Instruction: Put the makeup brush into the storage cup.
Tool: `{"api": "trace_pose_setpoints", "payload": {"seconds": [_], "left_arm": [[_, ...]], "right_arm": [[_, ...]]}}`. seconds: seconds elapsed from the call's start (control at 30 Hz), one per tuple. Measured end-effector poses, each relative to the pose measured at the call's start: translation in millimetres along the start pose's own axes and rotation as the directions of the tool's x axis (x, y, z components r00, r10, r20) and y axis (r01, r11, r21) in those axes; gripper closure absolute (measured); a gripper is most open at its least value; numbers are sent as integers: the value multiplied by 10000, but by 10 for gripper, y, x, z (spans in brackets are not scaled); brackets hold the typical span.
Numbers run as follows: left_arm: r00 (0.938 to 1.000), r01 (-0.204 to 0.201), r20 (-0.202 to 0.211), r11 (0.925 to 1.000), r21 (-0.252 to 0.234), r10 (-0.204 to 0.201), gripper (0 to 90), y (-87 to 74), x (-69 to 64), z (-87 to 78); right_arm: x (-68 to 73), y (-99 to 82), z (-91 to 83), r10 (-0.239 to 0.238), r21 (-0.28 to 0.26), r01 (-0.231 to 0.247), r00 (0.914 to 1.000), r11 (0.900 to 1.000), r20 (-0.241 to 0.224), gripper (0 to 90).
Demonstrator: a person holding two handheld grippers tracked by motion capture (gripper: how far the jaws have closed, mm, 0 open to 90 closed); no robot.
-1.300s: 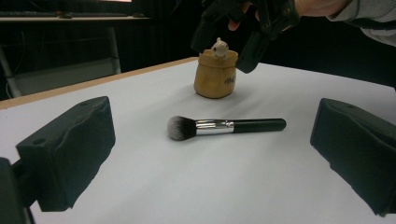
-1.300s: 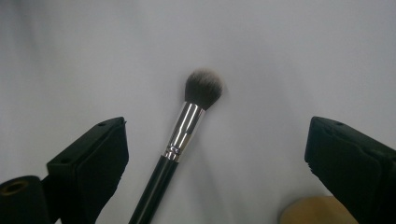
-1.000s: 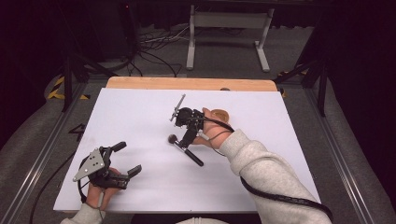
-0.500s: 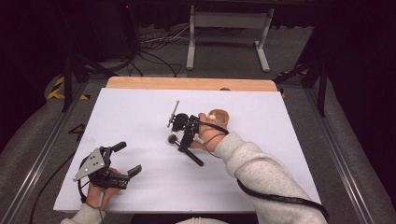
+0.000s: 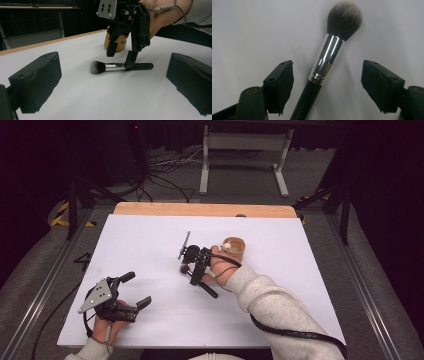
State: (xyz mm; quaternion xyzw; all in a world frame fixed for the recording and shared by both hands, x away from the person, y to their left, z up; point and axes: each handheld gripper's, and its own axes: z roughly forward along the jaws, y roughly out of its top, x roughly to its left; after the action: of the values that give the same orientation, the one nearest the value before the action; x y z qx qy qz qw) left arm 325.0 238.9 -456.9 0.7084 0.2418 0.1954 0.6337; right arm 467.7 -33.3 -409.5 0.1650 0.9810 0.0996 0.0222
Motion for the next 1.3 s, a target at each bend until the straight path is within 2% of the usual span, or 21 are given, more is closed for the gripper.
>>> {"api": "trace_pose_setpoints", "payload": {"seconds": [0.03, 0.13, 0.2, 0.23, 0.47, 0.57, 0.67, 0.8, 1.3], "left_arm": [[10000, -17, 12, 10000, 41, 17, 4, 0, 1, 0], [10000, -8, -1, 10000, 30, 8, 4, 0, 0, 1], [9999, 116, 23, 9999, -6, -116, 4, 0, -2, 1], [9998, 182, 13, 9998, 25, -182, 4, 0, 0, -3], [9996, 268, -3, 9996, 52, -268, 4, -1, 4, -3], [9994, 336, -42, 9994, 33, -335, 4, 0, 8, -2], [9992, 381, -86, 9993, 41, -381, 4, -1, 6, 0], [9998, 200, -83, 9997, 112, -199, 4, 2, 4, 5], [9997, 225, -105, 9996, 141, -223, 4, 0, 0, 8]], "right_arm": [[4, 4, 13, 5, 121, -4, 10000, 9999, -54, 318], [4, 7, 27, 14, 181, -12, 9999, 9998, -109, 326], [6, 5, 43, 106, 194, -103, 9998, 9998, -182, 336], [4, 7, 47, 121, 364, -112, 9996, 9993, -248, 362], [3, 2, 58, 413, 450, -394, 9983, 9982, -419, 472], [-3, 5, 56, 559, 496, -535, 9972, 9973, -490, 493], [-1, 6, 60, 657, 581, -628, 9966, 9963, -505, 520], [-4, 5, 70, 743, 649, -712, 9961, 9954, -478, 549], [-3, 11, 93, 926, 901, -886, 9949, 9920, -411, 668]]}}
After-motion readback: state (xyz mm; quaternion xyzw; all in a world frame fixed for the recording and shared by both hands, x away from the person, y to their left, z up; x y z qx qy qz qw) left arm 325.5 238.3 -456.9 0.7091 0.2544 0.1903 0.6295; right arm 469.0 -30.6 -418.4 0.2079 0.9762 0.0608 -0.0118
